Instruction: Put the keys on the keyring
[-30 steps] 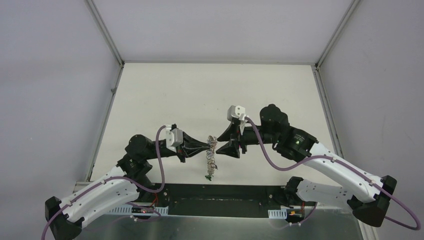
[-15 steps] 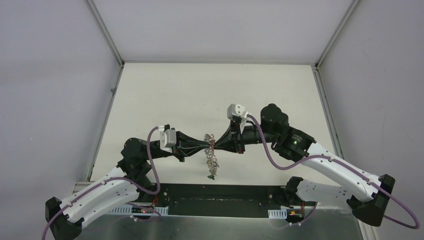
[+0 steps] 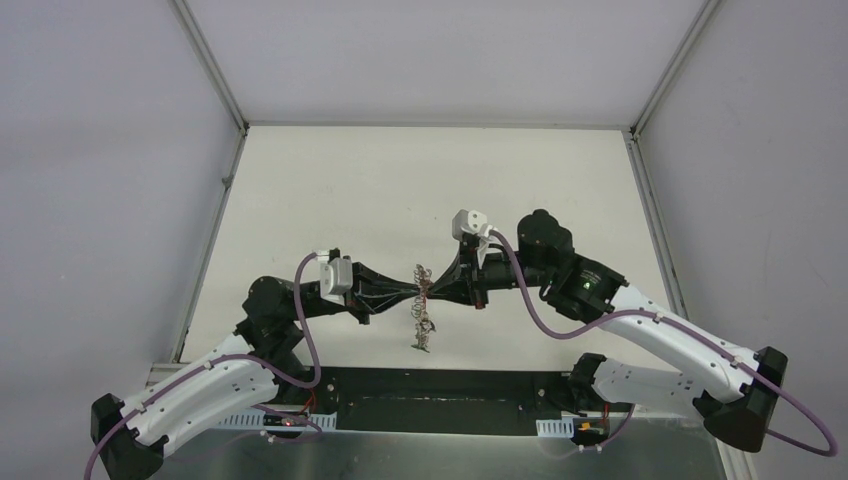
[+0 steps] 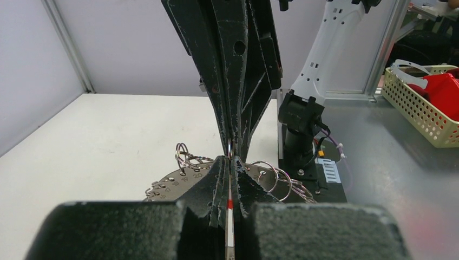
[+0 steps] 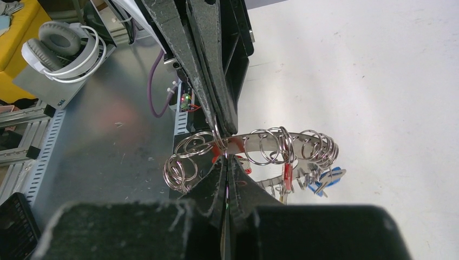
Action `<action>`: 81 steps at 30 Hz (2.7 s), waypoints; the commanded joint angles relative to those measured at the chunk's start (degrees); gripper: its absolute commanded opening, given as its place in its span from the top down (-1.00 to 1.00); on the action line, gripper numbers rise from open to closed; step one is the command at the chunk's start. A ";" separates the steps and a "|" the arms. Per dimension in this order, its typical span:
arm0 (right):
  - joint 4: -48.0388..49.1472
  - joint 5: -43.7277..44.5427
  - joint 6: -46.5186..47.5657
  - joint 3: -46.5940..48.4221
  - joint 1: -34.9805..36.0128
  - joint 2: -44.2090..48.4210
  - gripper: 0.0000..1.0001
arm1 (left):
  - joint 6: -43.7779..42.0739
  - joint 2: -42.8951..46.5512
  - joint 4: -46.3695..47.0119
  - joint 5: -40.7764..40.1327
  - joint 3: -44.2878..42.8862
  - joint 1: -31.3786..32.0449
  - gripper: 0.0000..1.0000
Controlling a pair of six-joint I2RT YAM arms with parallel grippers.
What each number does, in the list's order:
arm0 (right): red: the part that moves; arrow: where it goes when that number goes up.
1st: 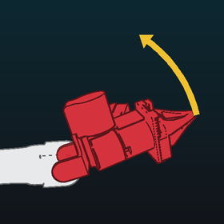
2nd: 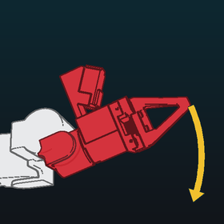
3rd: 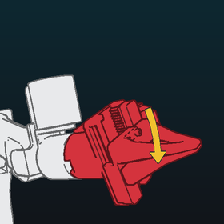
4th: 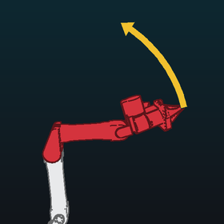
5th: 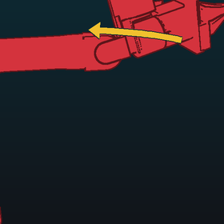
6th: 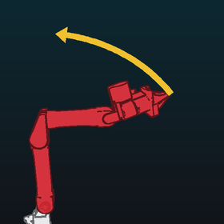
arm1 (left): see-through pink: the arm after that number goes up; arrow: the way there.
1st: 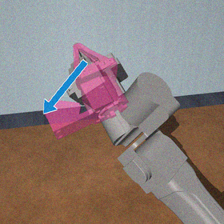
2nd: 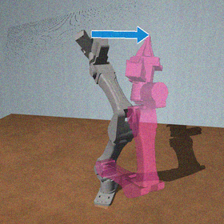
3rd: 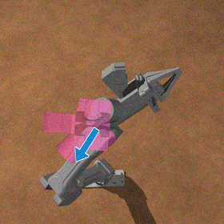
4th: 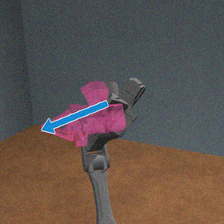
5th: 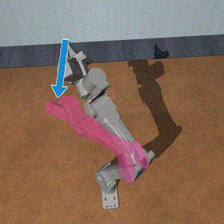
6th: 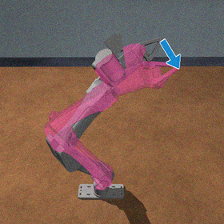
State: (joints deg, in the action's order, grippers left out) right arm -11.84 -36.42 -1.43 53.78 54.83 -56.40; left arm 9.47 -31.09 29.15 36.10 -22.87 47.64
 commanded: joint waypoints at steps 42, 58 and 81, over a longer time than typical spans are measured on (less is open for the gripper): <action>21.88 -2.40 -3.06 -5.92 -0.16 1.85 1.00 | 1.16 -0.24 7.56 -0.18 -0.91 0.29 1.00; 19.40 -0.44 -1.25 -7.81 -0.16 4.25 0.23 | 0.72 0.58 6.24 -0.41 -1.20 0.24 1.00; 19.80 -4.15 -0.69 -6.79 -0.16 2.27 0.70 | 1.09 -0.11 5.83 0.03 -1.93 0.25 1.00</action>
State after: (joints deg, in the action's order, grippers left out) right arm 6.11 -38.24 -2.87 45.50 54.72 -53.58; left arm 10.11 -31.53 30.87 36.07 -22.55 47.64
